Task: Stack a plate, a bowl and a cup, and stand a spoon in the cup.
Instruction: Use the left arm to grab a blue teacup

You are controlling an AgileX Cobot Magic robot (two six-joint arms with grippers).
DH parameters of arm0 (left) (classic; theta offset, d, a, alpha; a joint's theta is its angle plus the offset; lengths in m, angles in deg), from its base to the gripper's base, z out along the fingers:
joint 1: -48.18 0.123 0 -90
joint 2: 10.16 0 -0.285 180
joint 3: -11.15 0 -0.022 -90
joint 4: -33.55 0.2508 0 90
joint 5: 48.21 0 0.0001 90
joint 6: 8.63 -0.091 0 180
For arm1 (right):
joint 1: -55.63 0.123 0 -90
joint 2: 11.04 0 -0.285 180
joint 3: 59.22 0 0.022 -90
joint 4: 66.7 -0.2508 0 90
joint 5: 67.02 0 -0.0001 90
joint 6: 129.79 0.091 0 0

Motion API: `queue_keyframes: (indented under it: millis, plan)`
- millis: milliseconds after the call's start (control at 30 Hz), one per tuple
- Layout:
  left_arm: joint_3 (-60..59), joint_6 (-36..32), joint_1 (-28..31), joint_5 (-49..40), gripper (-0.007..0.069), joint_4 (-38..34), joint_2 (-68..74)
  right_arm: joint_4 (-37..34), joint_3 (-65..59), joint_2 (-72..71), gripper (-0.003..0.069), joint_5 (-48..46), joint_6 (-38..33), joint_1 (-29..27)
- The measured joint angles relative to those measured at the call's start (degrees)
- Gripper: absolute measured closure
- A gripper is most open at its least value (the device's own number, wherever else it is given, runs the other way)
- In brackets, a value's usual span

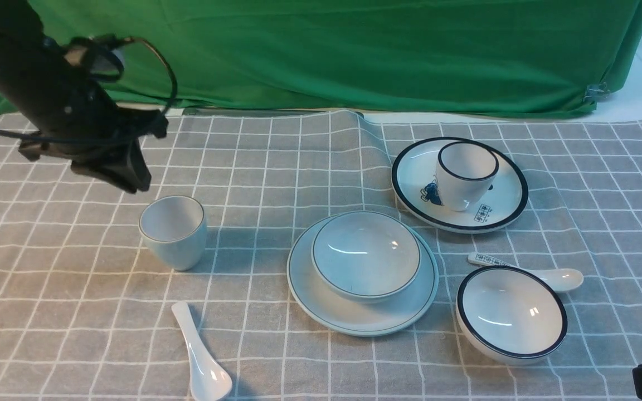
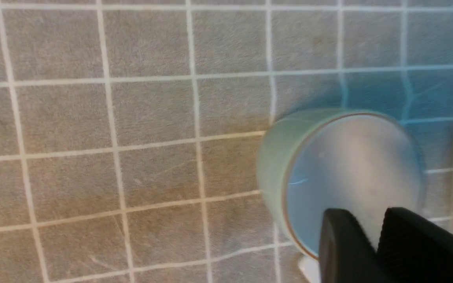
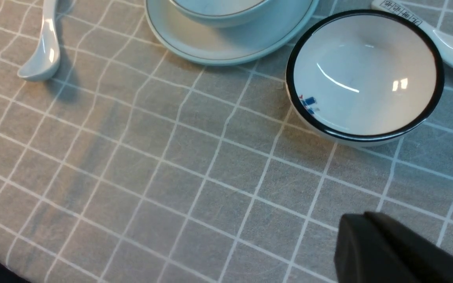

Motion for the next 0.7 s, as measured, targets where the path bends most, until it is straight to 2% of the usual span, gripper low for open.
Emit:
queue_keyframes:
  millis: [200, 333, 400, 500, 600, 700]
  plan:
    - [0.0, -0.1, -0.1, 3.1, 0.0220, 1.7, 3.7, 0.0, 0.0, 0.0, 0.0639, 0.1, 0.0, 0.0]
    - [0.0, -1.1, -0.1, 5.2, 0.0088, 2.0, 5.7, 0.0, 0.0, 0.0, 0.0639, 0.1, 0.0, 0.0]
    - [0.0, -1.4, -0.1, 5.9, 0.0067, 2.0, 6.7, 0.0, 0.0, 0.0, 0.0639, 0.1, 0.0, 0.0]
    - [0.0, -1.5, -0.1, 5.9, 0.0095, 2.0, 7.9, 0.0, 0.0, 0.0, 0.0639, 0.2, 0.0, 0.0]
    - [0.0, -1.5, -0.1, 5.0, 0.0259, 2.0, 9.3, 0.0, 0.0, 0.0, 0.0639, 0.3, 0.0, 0.0]
    - [0.0, -1.7, -0.1, 3.8, 0.0501, 2.0, 9.7, 0.0, 0.0, 0.0, 0.0639, 0.3, 0.0, 0.0]
